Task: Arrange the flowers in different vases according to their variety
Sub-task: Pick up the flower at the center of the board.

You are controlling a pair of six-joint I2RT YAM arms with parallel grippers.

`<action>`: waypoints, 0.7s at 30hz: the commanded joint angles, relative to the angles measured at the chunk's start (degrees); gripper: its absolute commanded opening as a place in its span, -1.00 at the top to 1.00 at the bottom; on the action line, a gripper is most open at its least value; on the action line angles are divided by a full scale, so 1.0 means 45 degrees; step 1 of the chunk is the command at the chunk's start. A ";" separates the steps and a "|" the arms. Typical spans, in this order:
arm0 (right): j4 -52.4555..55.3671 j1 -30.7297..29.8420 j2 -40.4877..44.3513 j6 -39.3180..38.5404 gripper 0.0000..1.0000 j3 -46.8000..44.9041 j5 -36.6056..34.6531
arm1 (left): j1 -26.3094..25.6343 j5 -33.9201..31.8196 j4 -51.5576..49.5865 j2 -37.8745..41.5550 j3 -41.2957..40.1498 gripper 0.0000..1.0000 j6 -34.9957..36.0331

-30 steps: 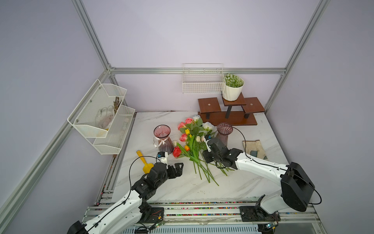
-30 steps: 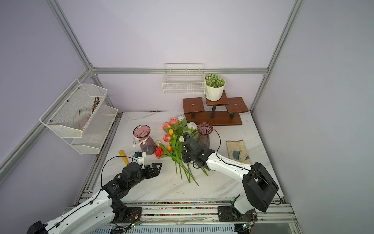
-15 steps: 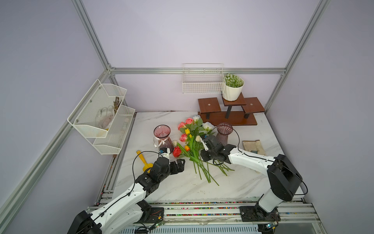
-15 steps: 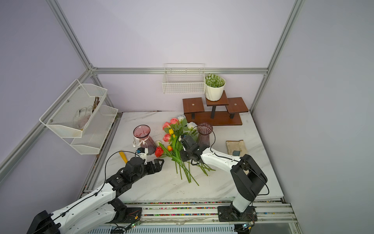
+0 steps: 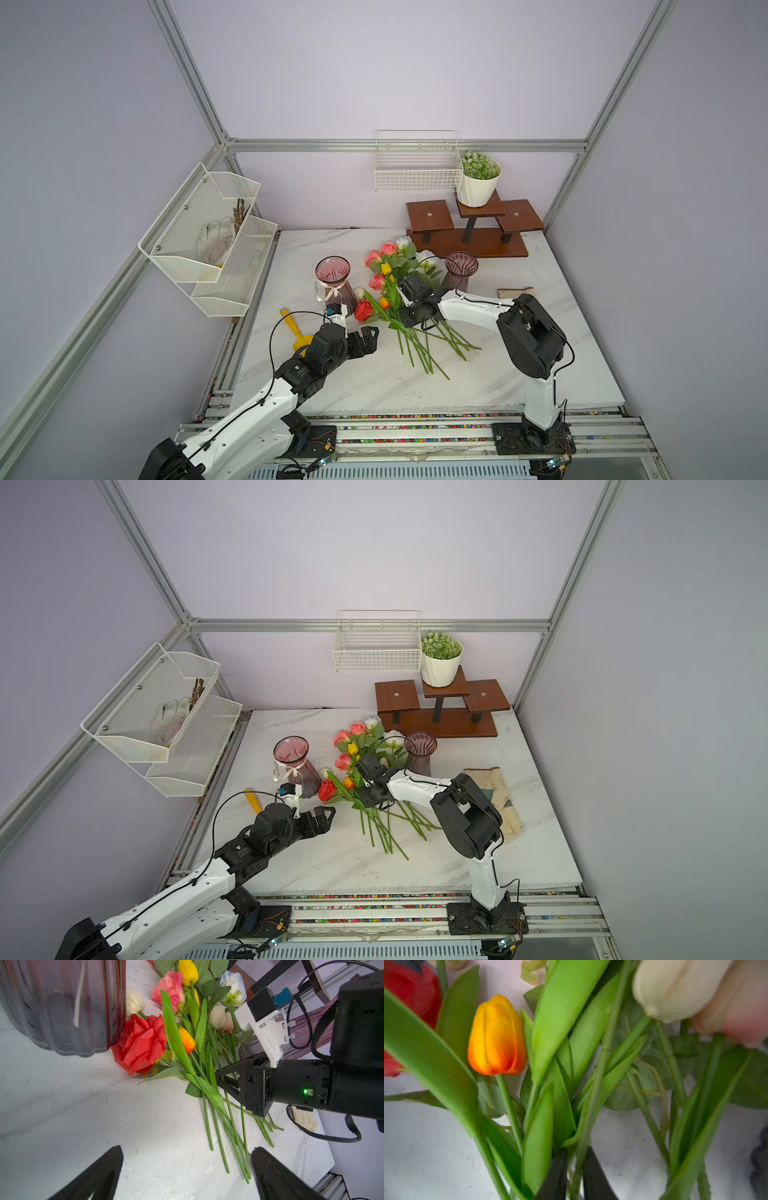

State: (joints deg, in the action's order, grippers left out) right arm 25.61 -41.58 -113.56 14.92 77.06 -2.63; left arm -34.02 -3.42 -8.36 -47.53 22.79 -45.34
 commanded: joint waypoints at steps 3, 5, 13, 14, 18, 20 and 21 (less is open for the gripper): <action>0.0629 0.0071 0.1476 -0.0058 0.77 -0.0081 -0.0719 | 0.0133 0.0037 -0.0206 0.0685 -0.0032 -1.00 0.0071; 0.0619 0.0080 0.2294 -0.0097 0.80 -0.0241 -0.0717 | 0.0129 0.0017 -0.0314 0.0899 -0.0027 -1.00 0.0059; -0.0078 0.0080 0.5144 -0.0331 1.00 -0.0977 -0.0277 | 0.0149 -0.0002 -0.0686 0.1602 0.0032 -1.00 0.0015; -0.0219 0.0080 0.5496 -0.0467 1.00 -0.0971 -0.0118 | 0.0140 0.0013 -0.0710 0.1652 0.0063 -1.00 0.0017; -0.1669 0.0080 0.7902 -0.0874 1.00 -0.0822 0.0172 | 0.0139 0.0019 -0.0860 0.1905 0.0185 -1.00 0.0008; -0.2122 0.0092 0.8775 -0.1143 1.00 -0.0311 -0.0191 | 0.0138 -0.0020 -0.0923 0.2011 0.0246 -1.00 0.0013; -0.2324 0.0100 0.9101 -0.1317 1.00 0.0036 -0.0519 | 0.0148 -0.0039 -0.0952 0.2051 0.0305 -1.00 -0.0002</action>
State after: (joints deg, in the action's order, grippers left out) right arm 22.28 -41.45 -77.41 11.64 73.65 -3.14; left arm -33.76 -3.44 -12.58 -39.27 22.63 -45.43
